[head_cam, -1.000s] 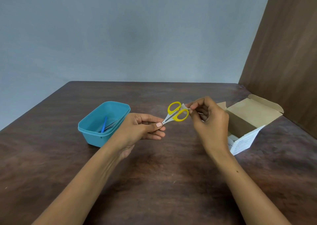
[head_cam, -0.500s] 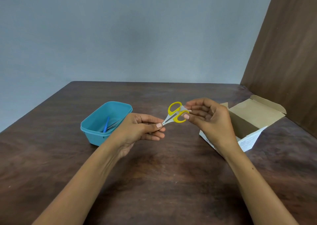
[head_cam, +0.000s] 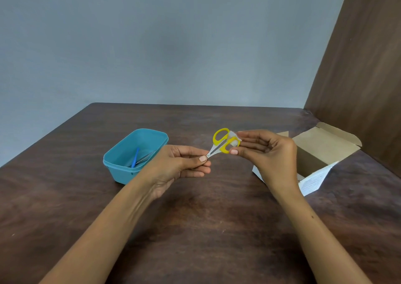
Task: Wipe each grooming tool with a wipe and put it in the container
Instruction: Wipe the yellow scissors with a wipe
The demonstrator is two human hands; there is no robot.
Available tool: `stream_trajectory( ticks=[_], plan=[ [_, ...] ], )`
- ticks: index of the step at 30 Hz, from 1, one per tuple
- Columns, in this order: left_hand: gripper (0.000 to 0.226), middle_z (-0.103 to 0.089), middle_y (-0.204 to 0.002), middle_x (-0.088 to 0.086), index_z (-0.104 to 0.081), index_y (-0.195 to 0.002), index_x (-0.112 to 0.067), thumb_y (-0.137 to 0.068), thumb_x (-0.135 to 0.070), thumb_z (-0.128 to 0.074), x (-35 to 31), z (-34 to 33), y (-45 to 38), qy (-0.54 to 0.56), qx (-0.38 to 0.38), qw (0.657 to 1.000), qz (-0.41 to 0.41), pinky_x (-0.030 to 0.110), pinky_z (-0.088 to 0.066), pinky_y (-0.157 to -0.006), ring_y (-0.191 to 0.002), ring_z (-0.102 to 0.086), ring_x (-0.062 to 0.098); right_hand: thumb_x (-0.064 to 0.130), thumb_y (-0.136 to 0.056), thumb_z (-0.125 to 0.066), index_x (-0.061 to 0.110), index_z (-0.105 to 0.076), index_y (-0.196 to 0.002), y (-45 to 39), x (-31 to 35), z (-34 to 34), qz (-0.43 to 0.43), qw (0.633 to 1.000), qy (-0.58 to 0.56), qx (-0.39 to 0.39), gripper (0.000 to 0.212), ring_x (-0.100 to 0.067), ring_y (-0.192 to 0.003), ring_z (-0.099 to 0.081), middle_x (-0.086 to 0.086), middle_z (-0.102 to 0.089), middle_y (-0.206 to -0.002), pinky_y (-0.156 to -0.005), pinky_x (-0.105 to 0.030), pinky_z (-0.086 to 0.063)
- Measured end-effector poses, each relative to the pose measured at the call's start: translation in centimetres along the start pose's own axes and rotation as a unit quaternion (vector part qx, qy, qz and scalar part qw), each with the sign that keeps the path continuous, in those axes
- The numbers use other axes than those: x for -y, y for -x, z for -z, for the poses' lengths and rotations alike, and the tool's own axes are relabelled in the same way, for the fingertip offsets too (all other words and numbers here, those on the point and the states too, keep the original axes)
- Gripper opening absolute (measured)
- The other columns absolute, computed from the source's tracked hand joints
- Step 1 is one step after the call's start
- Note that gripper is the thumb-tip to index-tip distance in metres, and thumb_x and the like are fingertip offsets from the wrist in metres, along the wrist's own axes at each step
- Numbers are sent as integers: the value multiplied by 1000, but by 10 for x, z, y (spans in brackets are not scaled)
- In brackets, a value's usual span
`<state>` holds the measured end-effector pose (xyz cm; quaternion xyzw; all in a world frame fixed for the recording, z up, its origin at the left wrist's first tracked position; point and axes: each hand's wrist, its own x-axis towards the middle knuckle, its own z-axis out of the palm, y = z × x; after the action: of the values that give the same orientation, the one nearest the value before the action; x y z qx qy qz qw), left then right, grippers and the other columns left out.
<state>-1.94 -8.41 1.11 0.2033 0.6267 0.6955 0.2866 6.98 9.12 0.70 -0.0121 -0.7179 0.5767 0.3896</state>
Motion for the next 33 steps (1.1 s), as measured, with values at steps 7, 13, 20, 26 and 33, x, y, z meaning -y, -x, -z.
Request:
stream_trajectory(
  ticks=[7, 13, 20, 26, 33],
  plan=[
    [20, -74, -75, 10, -69, -97, 0, -77, 2, -70, 9, -6, 0, -57, -5, 997, -57, 25, -59, -61, -66, -73, 20, -2, -61, -82, 8, -73, -88, 4, -7, -9, 10, 998, 31, -47, 30, -11, -76, -73, -2, -74, -80, -71, -18, -55],
    [17, -73, -73, 10, -69, -97, 5, -83, -4, -67, 19, -15, -3, -120, 8, 989, -90, 25, -58, -61, -71, -73, 23, -1, -70, -79, 6, -75, -86, 7, -12, -16, 44, 992, 91, -71, 18, -1, -77, -70, 5, -73, -81, -73, -16, -54],
    [12, -72, -67, 7, -71, -90, 2, -84, -8, -66, 20, -17, -3, -80, 5, 996, -48, 20, -56, -55, -67, -73, 21, 7, -73, -77, 16, -75, -77, 11, -13, -23, 145, 965, 212, -57, 11, -6, -68, -70, 7, -74, -74, -65, -33, -57],
    [11, -72, -67, 9, -72, -89, 0, -84, -7, -66, 20, -19, -3, -96, 16, 994, -48, 20, -56, -55, -63, -72, 20, 19, -79, -73, 22, -74, -83, 0, -19, -7, 138, 950, 250, -123, 6, -15, -74, -71, 7, -75, -81, -66, -41, -56],
    [9, -72, -67, 7, -72, -86, -1, -86, -6, -64, 23, -17, -5, -163, 18, 984, -71, 20, -54, -53, -63, -72, 22, 14, -76, -71, 18, -72, -78, 2, -22, -16, 175, 931, 320, -24, 5, -16, -64, -69, 5, -73, -70, -56, -36, -54]
  ],
)
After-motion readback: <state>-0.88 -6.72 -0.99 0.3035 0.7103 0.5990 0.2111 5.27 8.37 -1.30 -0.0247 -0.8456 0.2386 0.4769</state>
